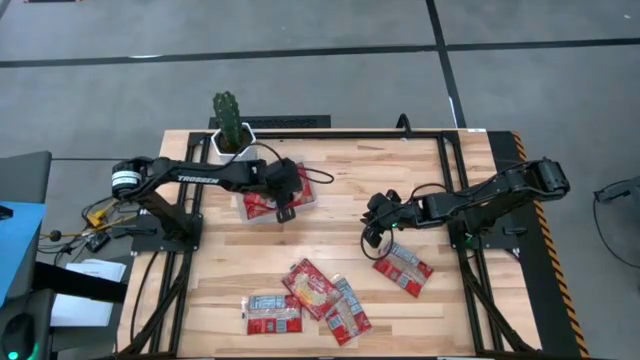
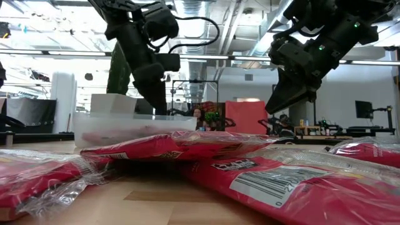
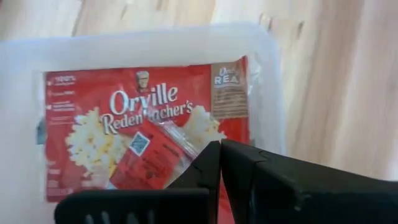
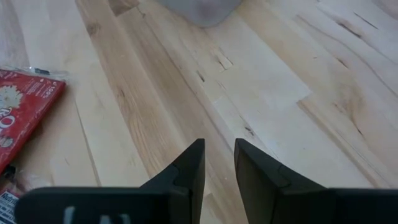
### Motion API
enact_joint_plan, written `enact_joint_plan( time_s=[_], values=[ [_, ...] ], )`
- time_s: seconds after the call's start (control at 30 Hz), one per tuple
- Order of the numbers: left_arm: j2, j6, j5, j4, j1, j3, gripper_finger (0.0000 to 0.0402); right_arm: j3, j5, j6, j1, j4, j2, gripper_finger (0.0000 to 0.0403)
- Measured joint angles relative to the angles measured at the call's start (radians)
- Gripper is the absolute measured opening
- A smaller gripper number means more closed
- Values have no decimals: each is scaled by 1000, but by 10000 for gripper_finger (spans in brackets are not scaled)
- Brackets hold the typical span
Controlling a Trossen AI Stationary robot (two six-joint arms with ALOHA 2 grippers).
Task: Sort popcorn bags into baskets
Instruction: Put the red popcorn bag into the transparent bin
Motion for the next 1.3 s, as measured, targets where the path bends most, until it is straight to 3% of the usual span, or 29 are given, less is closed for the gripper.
enact_joint_plan(
  time_s=[0.27, 0.57, 0.73, 0.9, 1.03, 1.3],
  values=[
    [78, -50, 29, -81, -4, -2, 0, 0, -2, 3, 1, -3, 0, 113],
    [21, -223, 14, -320, -62, -1, 0, 0, 0, -7, -6, -2, 0, 113],
    [6, -377, -60, -450, -80, -1, 0, 0, 0, -34, -14, -1, 0, 113],
    [6, -410, -46, -479, -97, -1, 0, 8, -35, -115, -32, 186, 5, 113],
    [6, -427, -46, -462, -110, -1, 0, 100, -57, -135, -71, 232, 89, 107],
    [2, -432, -45, -446, -122, 0, 0, 368, -188, -299, -100, 285, 386, 79]
  ],
)
